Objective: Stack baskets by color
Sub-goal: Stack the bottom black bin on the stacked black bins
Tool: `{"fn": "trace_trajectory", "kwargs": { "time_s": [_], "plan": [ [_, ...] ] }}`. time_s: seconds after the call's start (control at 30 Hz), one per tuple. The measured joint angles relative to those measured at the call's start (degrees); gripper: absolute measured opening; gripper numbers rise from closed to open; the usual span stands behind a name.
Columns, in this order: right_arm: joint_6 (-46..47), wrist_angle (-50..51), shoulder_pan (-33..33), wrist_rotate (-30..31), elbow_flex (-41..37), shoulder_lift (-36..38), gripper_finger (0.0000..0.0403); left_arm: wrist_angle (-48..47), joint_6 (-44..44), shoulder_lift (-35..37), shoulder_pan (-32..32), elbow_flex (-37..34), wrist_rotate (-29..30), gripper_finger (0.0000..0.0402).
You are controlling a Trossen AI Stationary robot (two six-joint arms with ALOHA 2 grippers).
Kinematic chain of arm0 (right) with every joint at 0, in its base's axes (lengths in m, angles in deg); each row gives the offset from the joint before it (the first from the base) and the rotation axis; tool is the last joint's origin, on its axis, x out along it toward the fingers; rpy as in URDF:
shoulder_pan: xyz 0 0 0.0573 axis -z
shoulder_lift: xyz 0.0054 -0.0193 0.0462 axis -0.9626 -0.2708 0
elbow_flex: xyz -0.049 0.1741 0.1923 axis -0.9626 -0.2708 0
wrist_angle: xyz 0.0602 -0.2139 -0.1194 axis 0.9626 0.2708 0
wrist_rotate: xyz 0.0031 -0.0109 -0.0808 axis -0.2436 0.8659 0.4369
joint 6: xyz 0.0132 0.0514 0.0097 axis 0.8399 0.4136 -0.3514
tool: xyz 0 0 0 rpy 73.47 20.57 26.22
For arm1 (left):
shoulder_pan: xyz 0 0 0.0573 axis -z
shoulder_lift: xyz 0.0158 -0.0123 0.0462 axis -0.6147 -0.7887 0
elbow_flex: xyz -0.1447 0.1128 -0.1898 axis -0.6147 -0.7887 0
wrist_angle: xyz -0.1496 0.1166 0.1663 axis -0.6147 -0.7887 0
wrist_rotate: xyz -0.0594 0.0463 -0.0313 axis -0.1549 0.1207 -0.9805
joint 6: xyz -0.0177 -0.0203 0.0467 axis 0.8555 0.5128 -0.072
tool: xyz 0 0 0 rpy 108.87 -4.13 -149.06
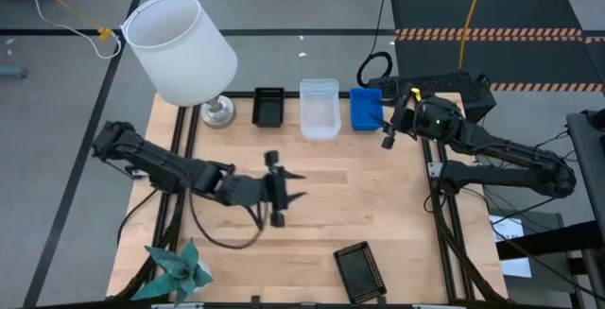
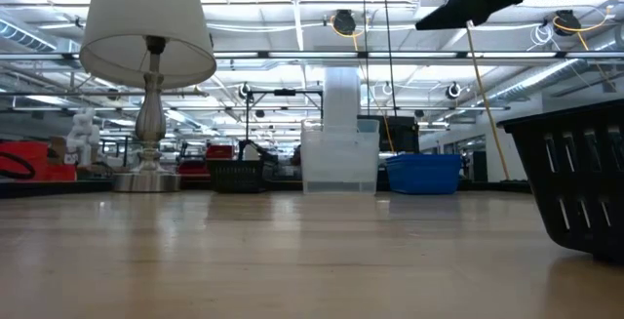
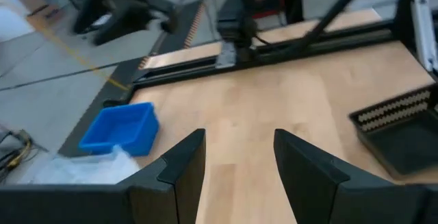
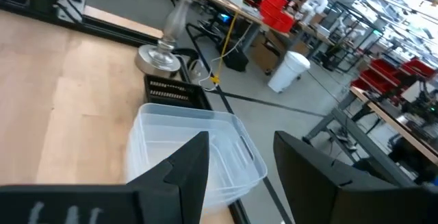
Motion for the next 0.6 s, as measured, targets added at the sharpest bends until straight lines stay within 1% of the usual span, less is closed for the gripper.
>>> {"fn": "trace_trajectory", "kwargs": {
  "time_s": [0.1, 0.27, 0.37, 0.5, 0.6],
  "plan": [
    [-0.2, 0.0, -0.6, 0.0, 0.0, 0.0, 0.0157, -2.4, -1.2, -5.6, 0.6, 5.8, -2.7, 0.0177],
    [-0.2, 0.0, -1.2, 0.2, 0.0, 0.0, 0.0157, -3.8, -4.4, -15.2, 0.2, 14.5, -11.1, 0.0177],
    [0.0, 0.1, -1.5, 0.2, 0.0, 0.0, 0.0157, -6.3, -7.2, -20.3, 0.0, 18.8, -16.6, 0.0177],
    [0.8, 0.3, -1.8, 0.2, 0.0, 0.0, 0.0157, -8.7, -10.7, -25.9, 0.2, 22.8, -25.0, 0.0177],
    [1.6, 0.6, -2.2, 0.2, 0.0, 0.0, 0.0157, -8.8, -13.0, -29.4, 0.3, 24.1, -30.4, 0.0177]
  ]
}}
